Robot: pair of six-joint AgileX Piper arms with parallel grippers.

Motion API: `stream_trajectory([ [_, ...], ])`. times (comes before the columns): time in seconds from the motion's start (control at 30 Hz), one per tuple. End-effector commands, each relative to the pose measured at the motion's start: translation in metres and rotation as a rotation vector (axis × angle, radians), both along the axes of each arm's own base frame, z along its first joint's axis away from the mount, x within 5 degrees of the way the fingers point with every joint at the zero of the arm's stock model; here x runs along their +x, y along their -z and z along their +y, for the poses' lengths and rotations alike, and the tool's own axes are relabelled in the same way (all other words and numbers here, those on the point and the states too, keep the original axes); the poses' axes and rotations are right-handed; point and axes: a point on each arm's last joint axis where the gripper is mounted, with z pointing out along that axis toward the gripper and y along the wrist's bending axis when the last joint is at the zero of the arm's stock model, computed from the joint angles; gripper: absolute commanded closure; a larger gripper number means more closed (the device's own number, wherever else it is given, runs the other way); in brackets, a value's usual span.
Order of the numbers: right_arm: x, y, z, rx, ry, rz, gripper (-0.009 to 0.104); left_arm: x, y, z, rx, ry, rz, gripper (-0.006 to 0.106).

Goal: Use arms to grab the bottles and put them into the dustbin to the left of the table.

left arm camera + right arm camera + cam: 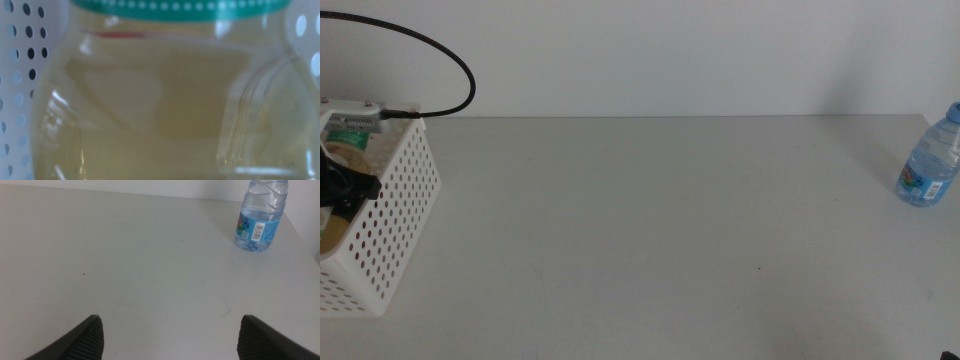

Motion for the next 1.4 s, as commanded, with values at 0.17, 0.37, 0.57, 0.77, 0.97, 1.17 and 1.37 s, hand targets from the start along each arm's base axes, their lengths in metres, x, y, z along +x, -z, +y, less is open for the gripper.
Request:
stream_trajectory([
  [0.17,0.000,-0.011,-0.001,-0.011,0.008,-0.098,0.020,0.004,-0.030,0.000,0.020,-0.007,-0.155,0.026],
  [0.37,0.000,-0.011,-0.001,-0.011,0.008,-0.098,0.020,0.004,-0.030,0.000,0.021,-0.006,-0.162,0.007],
  [0.57,0.000,-0.011,-0.001,-0.011,0.008,-0.098,0.020,0.004,-0.040,0.000,0.024,-0.006,-0.180,0.007],
  [0.77,0.000,-0.011,-0.001,-0.011,0.008,-0.098,0.020,-0.008,-0.085,-0.009,0.002,-0.010,-0.352,0.007],
  [0.97,0.000,-0.011,-0.001,-0.011,0.008,-0.098,0.020,-0.033,-0.142,-0.042,0.036,0.132,-0.606,0.007],
  [1.17,0.000,-0.011,-0.001,-0.011,0.008,-0.098,0.020,-0.066,-0.183,-0.081,0.015,0.281,-0.770,0.007],
  [1.37,0.000,-0.011,-0.001,-0.011,0.008,-0.098,0.020,-0.094,-0.194,-0.115,-0.122,0.394,-0.749,0.007],
])
